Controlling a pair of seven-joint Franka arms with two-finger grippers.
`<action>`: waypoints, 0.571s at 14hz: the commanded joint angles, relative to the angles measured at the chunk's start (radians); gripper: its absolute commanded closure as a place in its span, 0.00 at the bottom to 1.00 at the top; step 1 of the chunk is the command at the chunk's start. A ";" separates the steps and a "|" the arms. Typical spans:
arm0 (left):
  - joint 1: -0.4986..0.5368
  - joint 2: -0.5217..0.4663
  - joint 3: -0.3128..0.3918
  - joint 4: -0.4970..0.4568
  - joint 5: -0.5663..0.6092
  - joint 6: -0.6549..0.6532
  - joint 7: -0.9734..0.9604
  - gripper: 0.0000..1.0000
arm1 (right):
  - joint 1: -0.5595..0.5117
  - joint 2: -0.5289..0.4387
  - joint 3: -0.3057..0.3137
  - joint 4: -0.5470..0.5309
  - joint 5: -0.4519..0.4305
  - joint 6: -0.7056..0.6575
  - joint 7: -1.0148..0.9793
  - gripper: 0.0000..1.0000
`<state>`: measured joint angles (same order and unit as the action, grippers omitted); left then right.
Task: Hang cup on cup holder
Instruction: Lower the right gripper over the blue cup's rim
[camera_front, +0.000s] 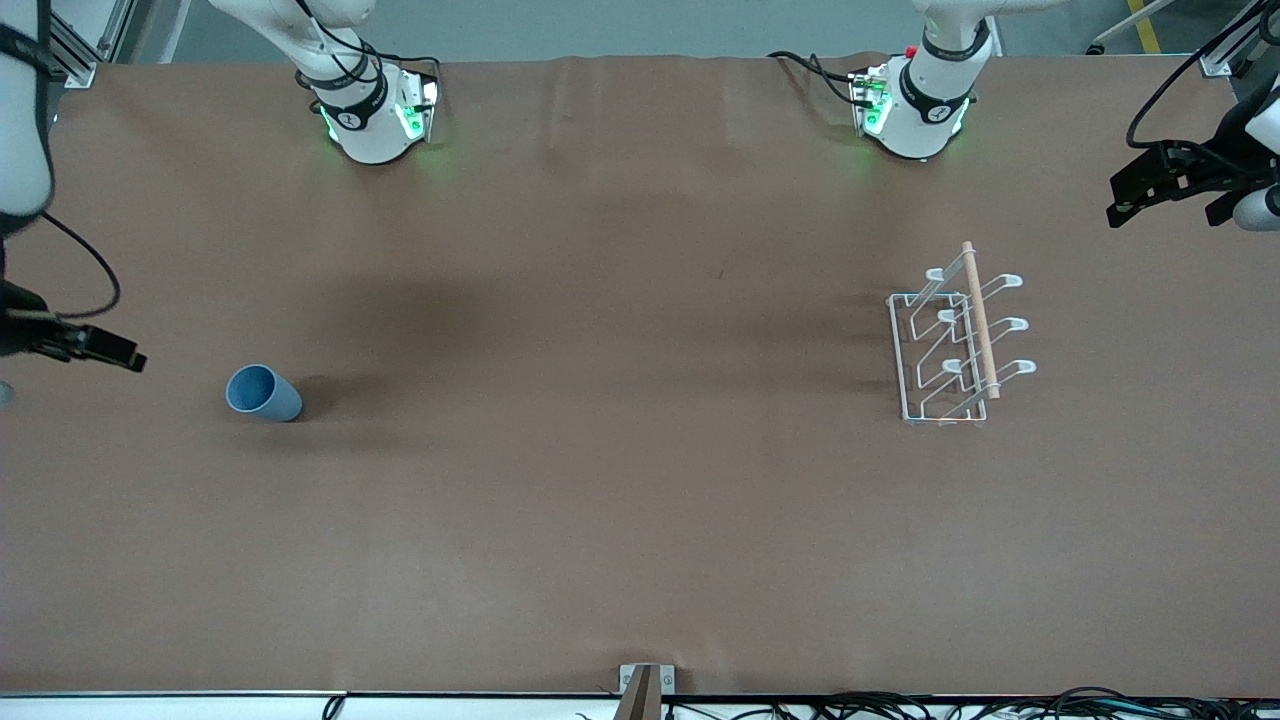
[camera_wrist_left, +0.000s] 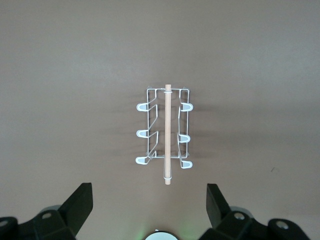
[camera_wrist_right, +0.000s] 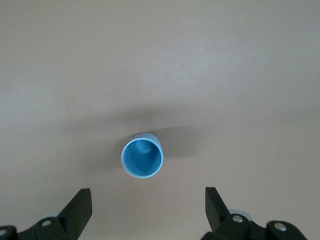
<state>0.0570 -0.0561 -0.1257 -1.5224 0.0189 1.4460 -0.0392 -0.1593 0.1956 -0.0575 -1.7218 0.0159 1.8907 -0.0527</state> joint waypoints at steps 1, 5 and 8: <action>0.006 -0.008 0.000 -0.001 -0.014 -0.013 0.018 0.00 | -0.023 0.047 0.011 -0.074 0.007 0.097 -0.018 0.00; 0.006 -0.008 0.000 -0.001 -0.014 -0.013 0.018 0.00 | -0.016 0.062 0.011 -0.283 0.007 0.352 -0.041 0.00; 0.006 -0.007 0.000 -0.001 -0.014 -0.013 0.018 0.00 | -0.026 0.129 0.013 -0.291 0.009 0.398 -0.044 0.01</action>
<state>0.0570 -0.0560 -0.1257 -1.5236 0.0183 1.4448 -0.0391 -0.1687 0.3081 -0.0531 -1.9986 0.0159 2.2671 -0.0752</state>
